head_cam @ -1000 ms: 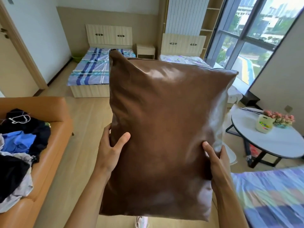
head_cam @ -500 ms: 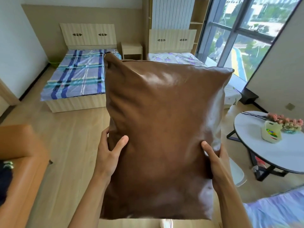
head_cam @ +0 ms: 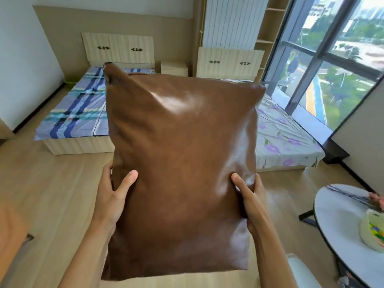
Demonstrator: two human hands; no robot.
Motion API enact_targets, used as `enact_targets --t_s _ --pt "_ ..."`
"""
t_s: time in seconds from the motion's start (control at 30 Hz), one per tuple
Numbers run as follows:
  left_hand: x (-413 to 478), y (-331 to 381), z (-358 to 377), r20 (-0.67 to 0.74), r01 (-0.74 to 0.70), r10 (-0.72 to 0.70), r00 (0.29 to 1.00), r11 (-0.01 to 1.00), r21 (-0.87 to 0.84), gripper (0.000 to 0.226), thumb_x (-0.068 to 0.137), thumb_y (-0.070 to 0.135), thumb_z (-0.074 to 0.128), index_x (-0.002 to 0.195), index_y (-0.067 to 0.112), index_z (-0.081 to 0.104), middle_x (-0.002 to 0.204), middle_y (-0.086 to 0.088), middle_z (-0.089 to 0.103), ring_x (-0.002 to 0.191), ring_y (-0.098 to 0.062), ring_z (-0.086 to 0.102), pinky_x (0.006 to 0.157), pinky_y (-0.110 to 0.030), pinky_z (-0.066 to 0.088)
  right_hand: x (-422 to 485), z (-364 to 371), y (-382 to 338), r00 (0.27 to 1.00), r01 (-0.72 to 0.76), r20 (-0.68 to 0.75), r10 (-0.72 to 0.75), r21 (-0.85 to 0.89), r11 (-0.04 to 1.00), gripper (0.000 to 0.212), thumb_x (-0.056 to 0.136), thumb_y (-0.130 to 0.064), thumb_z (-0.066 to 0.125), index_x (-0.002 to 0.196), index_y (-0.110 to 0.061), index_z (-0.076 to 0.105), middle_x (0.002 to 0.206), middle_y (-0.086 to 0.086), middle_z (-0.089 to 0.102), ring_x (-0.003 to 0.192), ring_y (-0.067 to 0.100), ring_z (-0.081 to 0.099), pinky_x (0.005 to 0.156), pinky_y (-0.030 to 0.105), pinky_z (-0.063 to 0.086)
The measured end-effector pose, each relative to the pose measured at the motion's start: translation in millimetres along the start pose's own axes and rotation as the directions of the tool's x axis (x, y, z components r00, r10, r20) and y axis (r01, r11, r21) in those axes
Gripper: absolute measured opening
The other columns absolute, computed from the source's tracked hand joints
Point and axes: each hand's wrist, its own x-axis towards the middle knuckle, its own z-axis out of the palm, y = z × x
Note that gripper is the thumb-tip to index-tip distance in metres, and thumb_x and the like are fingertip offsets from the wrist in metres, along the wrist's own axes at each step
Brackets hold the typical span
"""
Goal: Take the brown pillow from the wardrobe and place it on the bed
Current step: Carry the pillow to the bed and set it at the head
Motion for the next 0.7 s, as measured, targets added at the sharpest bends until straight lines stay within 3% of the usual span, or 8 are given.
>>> enact_targets --t_s 0.13,0.23,0.33,0.43,0.57,0.7 --pt "73.5 -8.7 30.0 -0.034 -0.004 0.004 0.999 1.0 -0.004 0.064 0.071 0.061 0.072 0.127 0.033 0.061 0.123 0.011 0.071 0.113 -0.006 0.067 0.102 -0.04 0.052 76.1 23.6 3.2 1.0 0.014 0.024 -0.014 0.0 1.0 0.067 0.067 -0.055 0.089 0.129 -0.04 0.066 0.122 -0.011 0.078 0.112 0.009 0.074 0.091 0.031 0.058" --pt "141.5 -25.1 55.1 -0.021 -0.004 0.003 1.0 1.0 -0.011 0.061 0.069 0.061 0.072 0.124 0.035 0.062 0.119 0.013 0.073 0.108 -0.002 0.068 0.096 -0.035 0.053 137.6 44.2 14.2 1.0 -0.011 0.006 0.011 -0.025 1.0 0.072 0.06 -0.063 0.091 0.124 -0.038 0.069 0.12 -0.01 0.078 0.109 0.006 0.074 0.081 0.016 0.059" --pt "220.8 -40.7 81.4 -0.006 0.001 -0.001 1.0 1.0 -0.023 0.052 0.069 0.061 0.073 0.118 0.047 0.063 0.117 0.02 0.073 0.104 0.004 0.068 0.088 -0.026 0.051 209.5 69.5 22.6 0.999 -0.051 -0.012 0.05 -0.053 0.997 0.059 0.06 -0.058 0.091 0.11 -0.033 0.072 0.11 -0.007 0.081 0.103 0.009 0.076 0.073 0.014 0.058" --pt "302.1 -47.8 106.4 0.01 0.009 -0.008 1.0 0.999 -0.043 0.053 0.069 0.063 0.073 0.119 0.049 0.062 0.118 0.02 0.072 0.107 0.004 0.068 0.094 -0.03 0.052 280.5 96.5 19.7 0.998 -0.049 -0.049 0.046 -0.063 0.997 0.059 0.061 -0.056 0.09 0.109 -0.027 0.07 0.107 -0.007 0.081 0.1 0.007 0.076 0.071 0.012 0.057" --pt "403.7 -41.9 144.6 0.086 0.027 -0.025 0.996 0.999 -0.024 0.071 0.071 0.066 0.073 0.135 0.042 0.057 0.135 0.014 0.066 0.127 -0.007 0.06 0.111 -0.044 0.047 365.1 124.7 7.9 0.994 -0.021 -0.106 0.014 -0.066 0.998 0.065 0.062 -0.056 0.089 0.115 -0.025 0.068 0.109 -0.009 0.08 0.102 0.006 0.075 0.071 0.012 0.057" --pt "487.3 -41.9 179.7 0.134 0.034 -0.031 0.99 0.999 -0.021 0.069 0.069 0.067 0.074 0.132 0.045 0.057 0.131 0.016 0.068 0.12 -0.004 0.064 0.103 -0.035 0.051 437.6 144.6 8.7 0.989 -0.022 -0.145 0.016 -0.043 0.999 0.075 0.063 -0.055 0.087 0.122 -0.016 0.062 0.104 -0.007 0.076 0.098 0.007 0.075 0.071 0.011 0.056"
